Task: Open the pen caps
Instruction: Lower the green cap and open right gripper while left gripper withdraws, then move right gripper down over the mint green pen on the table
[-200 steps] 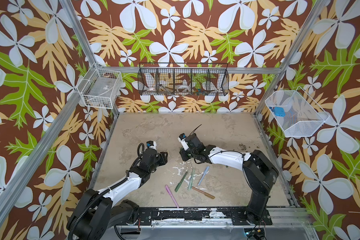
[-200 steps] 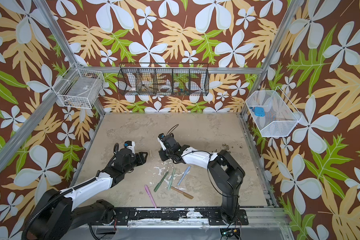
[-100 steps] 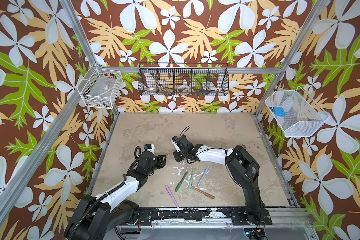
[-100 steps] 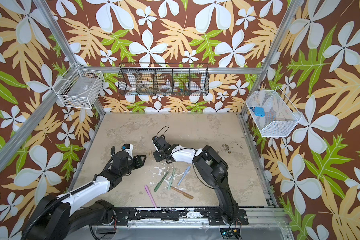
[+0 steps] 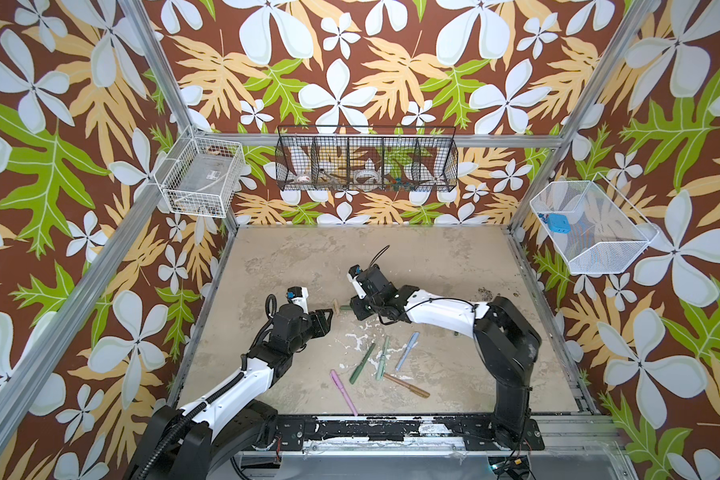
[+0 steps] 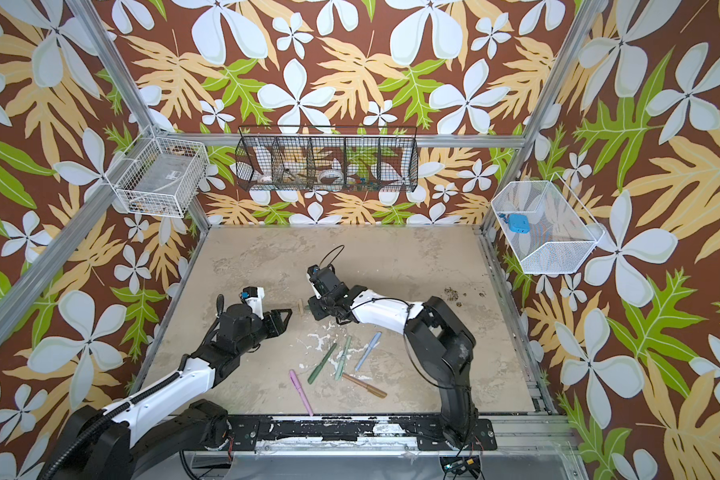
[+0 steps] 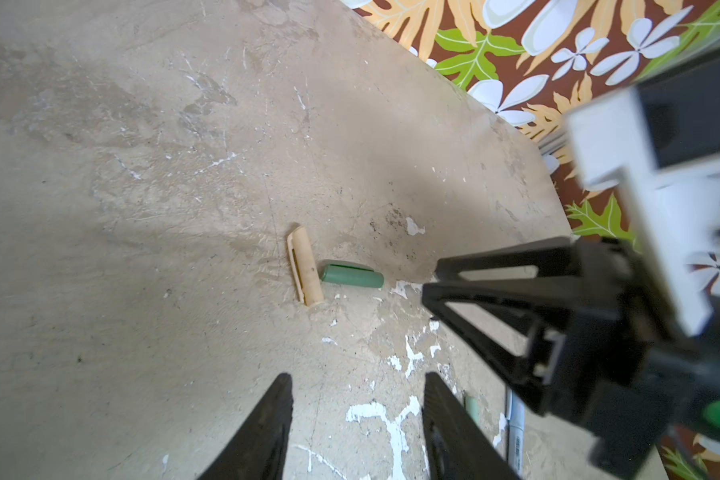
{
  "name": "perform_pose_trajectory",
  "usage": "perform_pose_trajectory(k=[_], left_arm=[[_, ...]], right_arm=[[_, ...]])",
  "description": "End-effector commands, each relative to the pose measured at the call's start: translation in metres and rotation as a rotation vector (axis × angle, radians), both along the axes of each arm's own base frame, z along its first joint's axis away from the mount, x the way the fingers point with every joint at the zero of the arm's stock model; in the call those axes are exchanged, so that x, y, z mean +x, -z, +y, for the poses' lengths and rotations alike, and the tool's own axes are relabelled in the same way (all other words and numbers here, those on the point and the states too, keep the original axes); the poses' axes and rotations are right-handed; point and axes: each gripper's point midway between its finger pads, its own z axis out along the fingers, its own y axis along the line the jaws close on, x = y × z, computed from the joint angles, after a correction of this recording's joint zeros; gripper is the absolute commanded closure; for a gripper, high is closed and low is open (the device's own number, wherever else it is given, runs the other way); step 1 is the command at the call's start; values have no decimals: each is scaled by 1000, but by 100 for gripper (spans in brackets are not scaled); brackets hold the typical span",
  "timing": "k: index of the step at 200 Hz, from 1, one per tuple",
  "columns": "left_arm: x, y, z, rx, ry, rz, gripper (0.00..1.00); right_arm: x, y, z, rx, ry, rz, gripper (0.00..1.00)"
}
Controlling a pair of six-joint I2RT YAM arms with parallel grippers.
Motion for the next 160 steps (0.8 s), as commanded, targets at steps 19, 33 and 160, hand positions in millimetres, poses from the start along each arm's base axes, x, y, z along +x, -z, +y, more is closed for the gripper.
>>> perform_pose_trajectory(k=[19, 33, 160], left_arm=[[-14, -21, -17, 10, 96, -98, 48], [-22, -23, -28, 62, 128, -105, 48], [-85, 12, -70, 158, 335, -12, 50]], right_arm=[[-25, -30, -40, -2, 16, -77, 58], [-40, -30, -56, -9, 19, -67, 56], [-129, -11, -143, -70, 56, 26, 55]])
